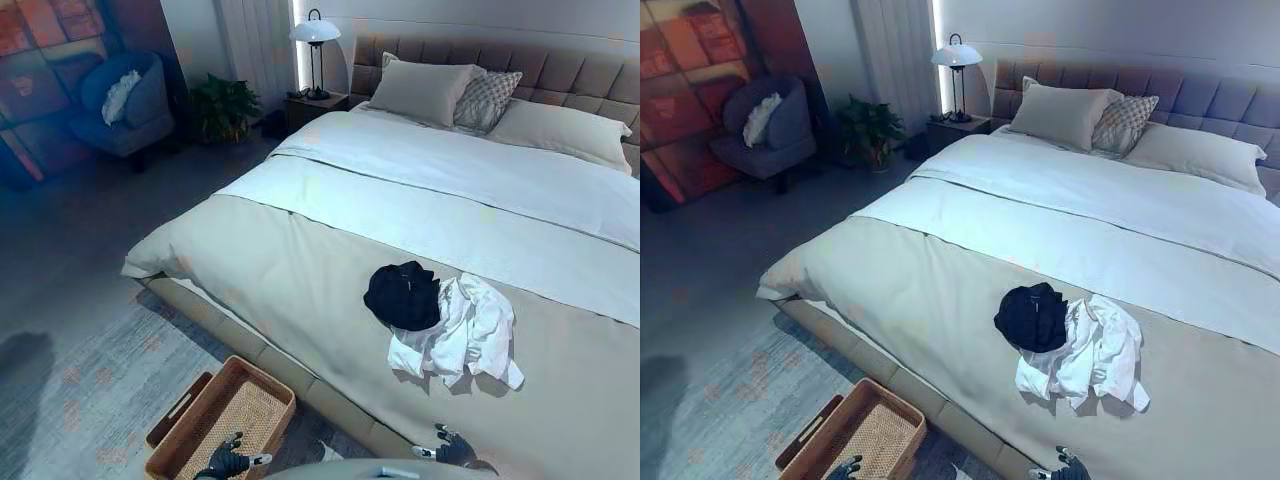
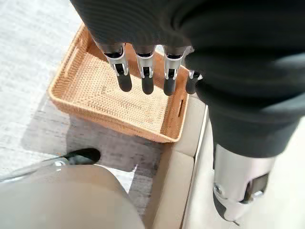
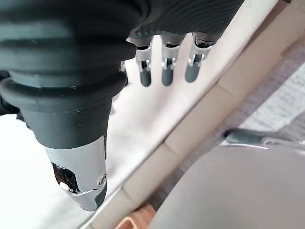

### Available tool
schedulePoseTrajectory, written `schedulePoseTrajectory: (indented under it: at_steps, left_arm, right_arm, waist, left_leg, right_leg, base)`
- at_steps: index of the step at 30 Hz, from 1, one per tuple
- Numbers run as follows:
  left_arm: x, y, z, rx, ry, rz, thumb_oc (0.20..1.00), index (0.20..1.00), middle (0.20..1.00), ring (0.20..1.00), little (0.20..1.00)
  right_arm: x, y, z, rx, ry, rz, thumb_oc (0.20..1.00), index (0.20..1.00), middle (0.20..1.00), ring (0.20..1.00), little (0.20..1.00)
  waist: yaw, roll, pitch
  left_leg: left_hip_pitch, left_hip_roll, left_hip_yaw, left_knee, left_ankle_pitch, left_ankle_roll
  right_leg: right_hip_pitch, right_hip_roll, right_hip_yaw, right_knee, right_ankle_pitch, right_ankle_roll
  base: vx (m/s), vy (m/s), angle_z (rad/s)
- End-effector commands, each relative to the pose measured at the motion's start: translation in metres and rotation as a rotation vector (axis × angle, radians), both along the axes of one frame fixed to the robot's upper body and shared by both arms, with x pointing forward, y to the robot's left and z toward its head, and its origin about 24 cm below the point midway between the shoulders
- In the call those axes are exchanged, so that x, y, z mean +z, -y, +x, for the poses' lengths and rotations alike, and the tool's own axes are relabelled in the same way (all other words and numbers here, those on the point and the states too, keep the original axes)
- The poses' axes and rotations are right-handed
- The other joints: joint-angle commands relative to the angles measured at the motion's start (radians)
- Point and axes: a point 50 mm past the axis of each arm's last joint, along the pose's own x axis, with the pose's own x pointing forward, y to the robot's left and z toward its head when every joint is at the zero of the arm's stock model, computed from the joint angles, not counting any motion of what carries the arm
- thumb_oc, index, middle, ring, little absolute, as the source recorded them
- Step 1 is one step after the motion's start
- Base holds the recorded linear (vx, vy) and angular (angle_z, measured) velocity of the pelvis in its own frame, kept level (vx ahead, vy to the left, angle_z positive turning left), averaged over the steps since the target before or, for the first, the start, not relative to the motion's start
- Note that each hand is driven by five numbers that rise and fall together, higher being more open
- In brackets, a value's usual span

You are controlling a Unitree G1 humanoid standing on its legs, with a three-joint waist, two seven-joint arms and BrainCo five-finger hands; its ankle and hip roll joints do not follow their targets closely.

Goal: Pick up clothes into the bucket

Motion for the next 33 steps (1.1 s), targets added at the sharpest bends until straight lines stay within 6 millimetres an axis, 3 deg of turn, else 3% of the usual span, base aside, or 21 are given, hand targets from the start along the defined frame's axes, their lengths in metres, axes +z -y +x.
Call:
schedulePoseTrajectory:
  at_steps: [1,9,18,23,26,27,28,29,30,33]
  left_arm:
    - [0.001,0.016,0.022,-0.005,0.053,-0.044,1.0,1.0,1.0,1.0,1.0]
    - [0.001,0.016,0.025,-0.061,0.048,-0.015,1.0,1.0,1.0,1.0,1.0]
    - [0.005,0.015,0.037,-0.136,0.076,0.035,1.0,1.0,1.0,1.0,1.0]
    - [0.009,0.015,0.051,-0.16,0.124,0.058,1.0,1.0,1.0,1.0,1.0]
    - [0.015,0.013,0.065,-0.134,0.171,0.071,1.0,1.0,1.0,1.0,1.0]
    - [0.02,0.013,0.079,-0.138,0.217,0.082,1.0,1.0,1.0,1.0,1.0]
    - [0.022,0.014,0.084,-0.151,0.231,0.088,1.0,1.0,1.0,1.0,1.0]
    - [0.022,0.014,0.084,-0.151,0.231,0.088,1.0,1.0,1.0,1.0,1.0]
    - [0.027,0.015,0.094,-0.187,0.264,0.102,1.0,1.0,1.0,1.0,1.0]
    - [0.033,0.018,0.103,-0.222,0.319,0.105,1.0,1.0,1.0,1.0,1.0]
  right_arm:
    - [0.002,-0.008,0.019,0.003,0.049,0.026,1.0,1.0,1.0,1.0,1.0]
    - [0.003,-0.011,0.024,0.061,0.054,-0.008,1.0,1.0,1.0,1.0,1.0]
    - [0.016,-0.006,0.052,0.214,0.16,-0.132,1.0,1.0,1.0,1.0,1.0]
    - [0.023,0.005,0.067,0.078,0.214,-0.139,1.0,1.0,1.0,1.0,1.0]
    - [0.034,0.01,0.09,0.007,0.296,-0.148,1.0,1.0,1.0,1.0,1.0]
    - [0.051,0.017,0.118,-0.072,0.399,-0.146,1.0,1.0,1.0,1.0,1.0]
    - [0.059,0.02,0.129,-0.098,0.444,-0.144,1.0,1.0,1.0,1.0,1.0]
    - [0.059,0.02,0.13,-0.098,0.444,-0.144,1.0,1.0,1.0,1.0,1.0]
    - [0.086,0.036,0.162,-0.127,0.564,-0.185,1.0,1.0,1.0,1.0,1.0]
    - [0.141,0.068,0.205,-0.187,0.751,-0.272,1.0,1.0,1.0,1.0,1.0]
  waist:
    - [0.013,-0.035,0.015]
    - [0.011,-0.04,0.025]
    - [0.012,-0.059,0.061]
    - [0.014,-0.066,0.089]
    - [0.019,-0.07,0.111]
    - [0.023,-0.07,0.136]
    - [0.024,-0.07,0.141]
    - [0.024,-0.07,0.141]
    - [0.029,-0.068,0.157]
    - [0.038,-0.062,0.177]
  left_leg:
    - [-0.032,-0.037,0.008,0.082,-0.076,0.022]
    - [-0.036,-0.034,0.004,0.078,-0.072,0.019]
    - [-0.074,-0.036,-0.001,0.091,-0.07,0.023]
    - [-0.116,-0.037,-0.003,0.101,-0.063,0.024]
    - [-0.155,-0.037,-0.011,0.105,-0.053,0.024]
    - [-0.185,-0.04,-0.016,0.11,-0.044,0.022]
    - [-0.195,-0.041,-0.018,0.109,-0.04,0.022]
    - [-0.196,-0.042,-0.018,0.11,-0.04,0.022]
    - [-0.217,-0.043,-0.023,0.109,-0.032,0.023]
    - [-0.248,-0.048,-0.028,0.115,-0.029,0.024]
  right_leg:
    - [-0.027,-0.007,-0.009,0.051,-0.037,0.009]
    - [-0.033,-0.004,-0.009,0.056,-0.041,0.007]
    - [-0.074,-0.002,-0.007,0.081,-0.041,0.008]
    - [-0.113,-0.005,-0.009,0.09,-0.036,0.012]
    - [-0.148,-0.006,-0.014,0.096,-0.029,0.013]
    - [-0.177,-0.007,-0.019,0.102,-0.022,0.012]
    - [-0.186,-0.007,-0.02,0.103,-0.019,0.012]
    - [-0.187,-0.007,-0.02,0.104,-0.019,0.012]
    - [-0.209,-0.01,-0.023,0.109,-0.014,0.014]
    - [-0.243,-0.015,-0.021,0.123,-0.01,0.017]
  base:
    - [0.03,-0.015,-0.5]
    - [0.0,0.0,0.0]
    - [0.0,0.0,0.0]
    - [-0.04,0.005,0.01]
    - [-0.07,-0.005,0.01]
    - [-0.1,0.005,0.05]
    - [-0.08,0.007,0.06]
    - [-0.03,0.006,0.11]
    - [-0.04,0.008,0.19]
    - [-0.02,0.027,0.14]
